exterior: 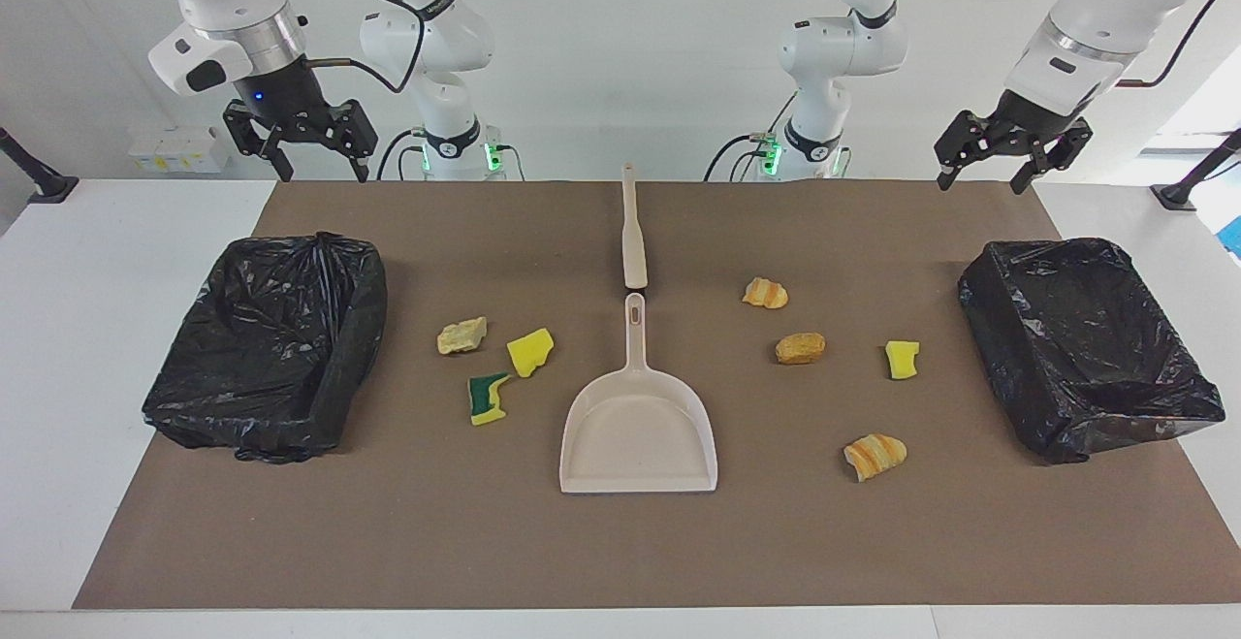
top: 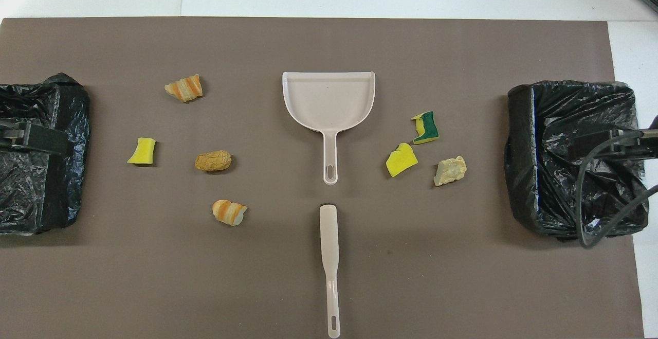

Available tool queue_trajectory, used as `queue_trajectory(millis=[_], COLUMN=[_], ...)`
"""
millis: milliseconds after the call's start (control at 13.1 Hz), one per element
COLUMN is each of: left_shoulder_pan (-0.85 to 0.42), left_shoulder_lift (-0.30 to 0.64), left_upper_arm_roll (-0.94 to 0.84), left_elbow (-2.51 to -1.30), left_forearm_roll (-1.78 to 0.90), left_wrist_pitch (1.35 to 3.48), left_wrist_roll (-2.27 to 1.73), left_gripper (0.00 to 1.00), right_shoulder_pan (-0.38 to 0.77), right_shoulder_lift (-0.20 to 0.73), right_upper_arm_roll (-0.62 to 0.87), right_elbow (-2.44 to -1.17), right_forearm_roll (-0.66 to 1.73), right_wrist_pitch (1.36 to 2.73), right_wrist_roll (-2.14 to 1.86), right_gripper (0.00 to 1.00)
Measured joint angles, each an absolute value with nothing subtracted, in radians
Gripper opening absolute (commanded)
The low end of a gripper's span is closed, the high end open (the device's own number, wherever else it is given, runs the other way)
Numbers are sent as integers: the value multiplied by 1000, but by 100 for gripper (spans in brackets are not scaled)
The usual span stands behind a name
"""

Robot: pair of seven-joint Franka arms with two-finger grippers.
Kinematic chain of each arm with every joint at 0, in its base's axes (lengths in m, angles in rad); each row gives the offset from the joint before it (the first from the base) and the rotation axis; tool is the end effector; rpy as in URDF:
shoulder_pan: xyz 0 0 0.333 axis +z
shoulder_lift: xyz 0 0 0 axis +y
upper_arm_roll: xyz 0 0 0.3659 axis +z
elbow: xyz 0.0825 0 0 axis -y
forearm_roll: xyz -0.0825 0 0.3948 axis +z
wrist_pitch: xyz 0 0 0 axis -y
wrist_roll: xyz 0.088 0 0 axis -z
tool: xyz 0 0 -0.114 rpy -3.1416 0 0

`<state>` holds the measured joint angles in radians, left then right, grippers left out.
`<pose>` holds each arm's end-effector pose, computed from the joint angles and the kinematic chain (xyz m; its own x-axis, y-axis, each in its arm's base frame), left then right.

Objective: Sweep and dump trash in bin

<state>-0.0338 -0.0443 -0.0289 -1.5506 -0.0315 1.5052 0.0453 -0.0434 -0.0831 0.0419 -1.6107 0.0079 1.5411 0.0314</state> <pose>0.5414 -0.0382 0.6959 0.9940 -0.1098 0.0003 -0.1098 -0.9935 0.0302 0.5323 0.0013 0.6911 0.9994 -0.0328 0.0133 -0.0327 -0.9995 -0.0048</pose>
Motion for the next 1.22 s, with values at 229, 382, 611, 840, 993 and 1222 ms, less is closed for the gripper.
queue_trajectory(millis=[229,382,611,840,993,1222], left_shoulder_pan=[-34,-34,-34,-34,-36,-79], left_shoulder_lift=[-44,-44,-45,-48,-56,-77], left_upper_arm_roll=[-33,-32,-25,-32,-37,-49], left_elbow=[-1550,-1550,-1550,-1551,-1572,-1640], left_forearm_roll=[-12,-12,-12,-12,-12,-12], left_wrist_pitch=[1505,1505,1503,1483,1476,1486], left_wrist_roll=[53,53,53,53,53,47], left_gripper=[100,100,100,100,100,100], right_shoulder_pan=[-43,-43,-43,1,50,139], right_shoulder_lift=[-83,-83,-75,20,149,362], right_upper_arm_roll=[42,44,50,58,62,63], right_elbow=[-1612,-1612,-1613,-1587,-1477,-1271], right_forearm_roll=[8,8,7,5,4,-2], right_wrist_pitch=[1540,1540,1554,1653,1684,1690], right_wrist_roll=[31,31,31,47,128,273], right_gripper=[100,100,100,100,100,100])
